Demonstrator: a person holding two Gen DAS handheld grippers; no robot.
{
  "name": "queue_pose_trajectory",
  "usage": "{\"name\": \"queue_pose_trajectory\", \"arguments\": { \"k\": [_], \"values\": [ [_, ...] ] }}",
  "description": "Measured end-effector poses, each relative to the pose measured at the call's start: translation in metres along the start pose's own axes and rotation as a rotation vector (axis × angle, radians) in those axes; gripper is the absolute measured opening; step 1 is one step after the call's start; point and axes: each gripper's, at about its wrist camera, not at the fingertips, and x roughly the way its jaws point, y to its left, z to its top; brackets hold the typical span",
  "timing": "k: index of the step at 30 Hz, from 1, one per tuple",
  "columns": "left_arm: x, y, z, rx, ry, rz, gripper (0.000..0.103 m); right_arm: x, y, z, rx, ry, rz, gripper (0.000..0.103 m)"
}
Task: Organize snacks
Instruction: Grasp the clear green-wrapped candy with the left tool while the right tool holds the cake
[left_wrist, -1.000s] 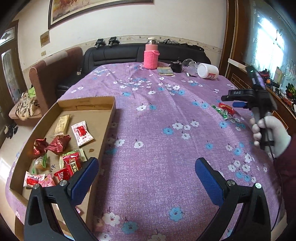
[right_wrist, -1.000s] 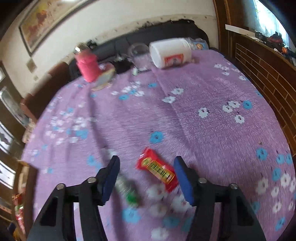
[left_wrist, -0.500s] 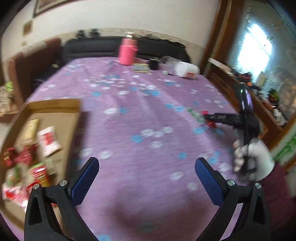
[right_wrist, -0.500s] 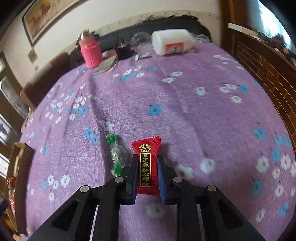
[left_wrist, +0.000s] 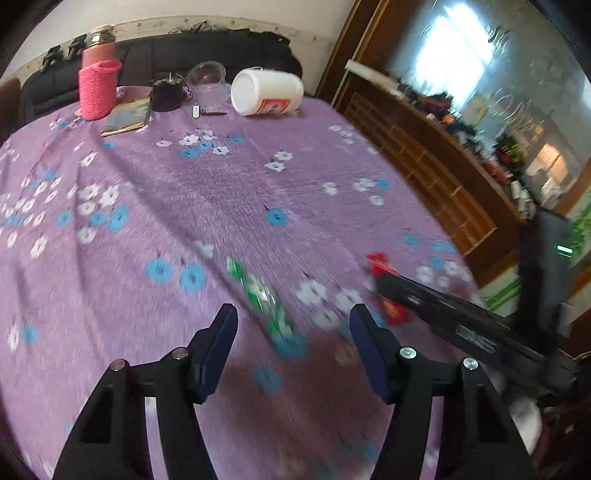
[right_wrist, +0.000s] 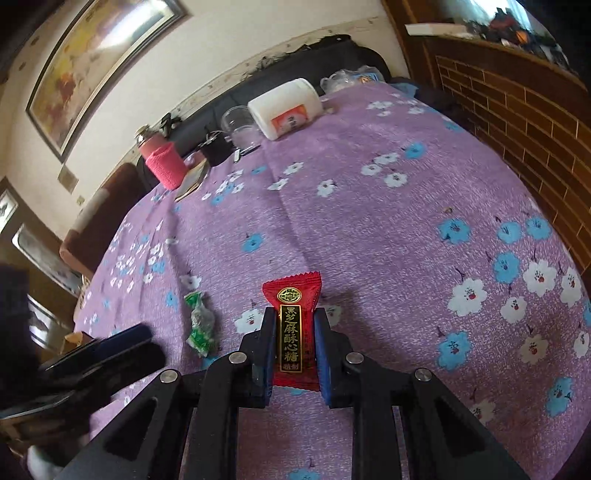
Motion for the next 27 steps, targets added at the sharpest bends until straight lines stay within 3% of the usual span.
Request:
{"name": "queue_pose_trajectory", "arguments": {
  "k": [5,6,7,8,9,14,19,27],
  "values": [
    [0.033,-0.006,0.008,0.077,0.048,0.09,0.062,0.004,-0.01,0.002,0.05,0.016,0.012,0.02],
    [0.038,-0.01,0.007,0.11,0.058,0.112,0.056,0.004,-0.011,0.002,0.057,0.015,0.011,0.02],
    [0.041,-0.012,0.005,0.137,0.07,0.128,0.037,0.004,-0.012,0.002,0.06,0.013,0.009,0.02],
    [0.045,-0.017,0.002,0.177,0.068,0.16,0.033,0.003,-0.012,0.002,0.063,0.011,0.006,0.02],
    [0.046,-0.019,0.002,0.201,0.068,0.153,0.018,0.003,-0.013,0.002,0.065,0.008,0.004,0.02],
    [0.038,-0.023,-0.004,0.222,0.047,0.144,0.018,-0.003,-0.011,0.001,0.062,-0.015,0.006,0.02],
    [0.007,-0.015,-0.013,0.166,-0.005,0.106,0.018,-0.008,0.0,0.0,0.021,-0.044,0.053,0.02],
    [-0.098,0.029,-0.064,0.023,-0.143,0.109,0.018,-0.008,0.032,-0.015,-0.079,-0.059,0.069,0.02]
  ]
}}
